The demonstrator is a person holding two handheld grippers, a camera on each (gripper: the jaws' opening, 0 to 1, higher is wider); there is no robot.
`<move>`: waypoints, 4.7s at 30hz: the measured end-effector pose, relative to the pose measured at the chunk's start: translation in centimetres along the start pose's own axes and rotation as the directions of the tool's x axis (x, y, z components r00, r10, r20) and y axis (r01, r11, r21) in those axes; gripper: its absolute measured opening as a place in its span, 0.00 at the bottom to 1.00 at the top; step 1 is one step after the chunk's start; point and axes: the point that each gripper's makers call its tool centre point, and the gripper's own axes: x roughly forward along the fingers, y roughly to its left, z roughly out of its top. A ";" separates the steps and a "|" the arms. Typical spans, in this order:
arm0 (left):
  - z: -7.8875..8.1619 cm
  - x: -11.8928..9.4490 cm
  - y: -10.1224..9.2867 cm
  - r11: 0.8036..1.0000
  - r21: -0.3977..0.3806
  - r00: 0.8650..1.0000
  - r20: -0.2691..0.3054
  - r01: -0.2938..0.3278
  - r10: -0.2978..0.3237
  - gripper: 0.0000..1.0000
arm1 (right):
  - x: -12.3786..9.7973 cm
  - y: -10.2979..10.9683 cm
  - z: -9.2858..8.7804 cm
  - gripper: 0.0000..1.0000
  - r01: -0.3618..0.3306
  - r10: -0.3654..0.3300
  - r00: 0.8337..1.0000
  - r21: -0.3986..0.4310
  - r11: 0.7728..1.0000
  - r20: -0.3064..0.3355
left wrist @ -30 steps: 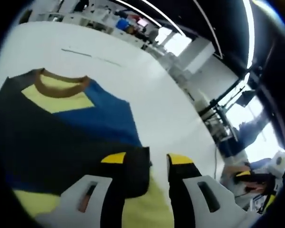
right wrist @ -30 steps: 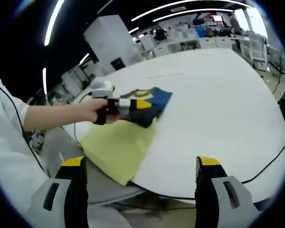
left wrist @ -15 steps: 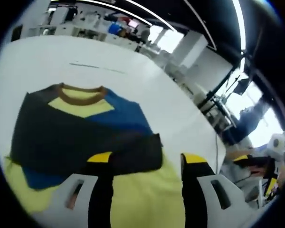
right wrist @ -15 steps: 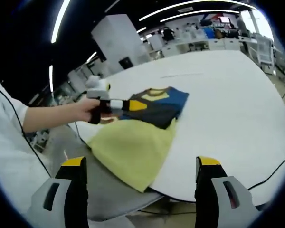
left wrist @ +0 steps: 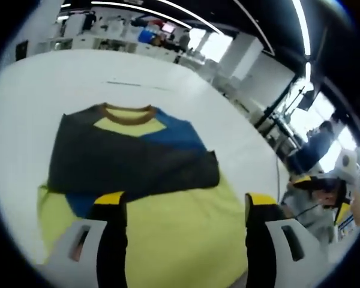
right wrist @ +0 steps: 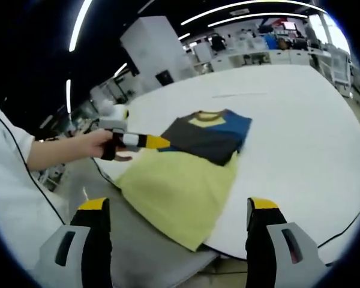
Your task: Fold the garment on the visible template until the final outline fits inside the template.
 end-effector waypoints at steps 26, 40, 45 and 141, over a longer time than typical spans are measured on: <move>-2.7 -10.5 2.6 0.998 0.056 0.999 -0.015 -0.033 0.034 0.98 | 0.0 0.0 -0.4 0.92 0.035 -0.035 0.999 0.004 0.999 -0.010; -4.8 -16.1 5.9 0.996 0.017 0.997 -0.005 -0.083 0.083 0.98 | -0.2 -0.4 -0.7 0.92 0.063 -0.063 0.998 0.013 0.998 -0.029; -5.7 -17.9 6.7 0.995 -0.012 0.995 0.006 -0.101 0.101 0.98 | -0.3 -0.5 -0.8 0.92 0.072 -0.071 0.997 0.015 0.997 -0.039; -15.0 -16.8 9.8 0.961 -0.264 0.951 -0.308 -0.080 -0.005 0.54 | 4.5 -1.5 -10.6 0.46 0.020 0.102 0.927 0.319 0.948 -0.360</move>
